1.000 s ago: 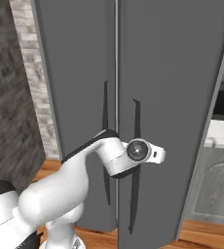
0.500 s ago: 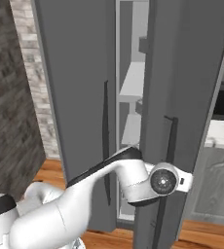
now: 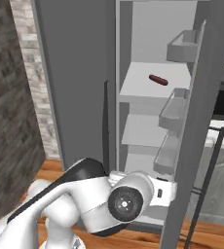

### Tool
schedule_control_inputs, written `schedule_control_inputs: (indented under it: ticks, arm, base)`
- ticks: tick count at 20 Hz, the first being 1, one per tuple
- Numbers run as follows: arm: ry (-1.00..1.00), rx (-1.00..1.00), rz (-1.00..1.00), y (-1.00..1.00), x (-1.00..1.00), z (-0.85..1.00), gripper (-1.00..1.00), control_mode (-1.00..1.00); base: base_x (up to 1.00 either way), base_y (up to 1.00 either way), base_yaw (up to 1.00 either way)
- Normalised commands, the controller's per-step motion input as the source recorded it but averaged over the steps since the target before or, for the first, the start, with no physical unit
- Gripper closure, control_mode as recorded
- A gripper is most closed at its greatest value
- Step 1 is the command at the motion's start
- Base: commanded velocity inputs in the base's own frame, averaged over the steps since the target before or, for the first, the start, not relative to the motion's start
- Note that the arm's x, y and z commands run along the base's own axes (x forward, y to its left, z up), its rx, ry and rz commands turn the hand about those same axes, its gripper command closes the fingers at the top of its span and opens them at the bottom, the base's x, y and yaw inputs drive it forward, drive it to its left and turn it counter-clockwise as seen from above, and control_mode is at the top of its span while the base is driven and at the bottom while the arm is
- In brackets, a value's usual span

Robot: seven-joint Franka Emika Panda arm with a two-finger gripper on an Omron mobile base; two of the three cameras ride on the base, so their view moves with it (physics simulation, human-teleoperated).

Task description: Move the hot dog bun to the plate on the dining table and place the condiment next to that plate. Then navigate to the fridge and take the sausage and place it on the plate as well.

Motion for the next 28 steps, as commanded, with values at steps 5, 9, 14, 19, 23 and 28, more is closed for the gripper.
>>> schedule_control_inputs:
  ticks: [5, 9, 14, 19, 23, 28]
  arm:
    - [-0.06, -0.30, 0.00, 1.00, -0.92, 0.61, -1.00, -1.00]
    - [0.03, -0.26, 0.00, 1.00, -0.03, 0.51, -1.00, -1.00]
    - [0.17, -0.13, 0.00, 0.73, 0.58, 0.54, -1.00, -1.00]
    - [0.22, 0.04, 0.00, 0.52, 0.18, 0.36, -1.00, -1.00]
    - [0.12, 0.18, 0.00, 0.84, -0.27, -0.04, -1.00, -1.00]
    - [0.00, 0.20, 0.00, 0.87, -0.34, -0.36, -1.00, -1.00]
  base:
    - [0.00, 0.00, 0.00]
    - [0.00, 0.00, 0.00]
    - [0.00, 0.00, 0.00]
    - [0.00, 0.00, 0.00]
    - [0.00, 0.00, 0.00]
    - [0.00, 0.00, 0.00]
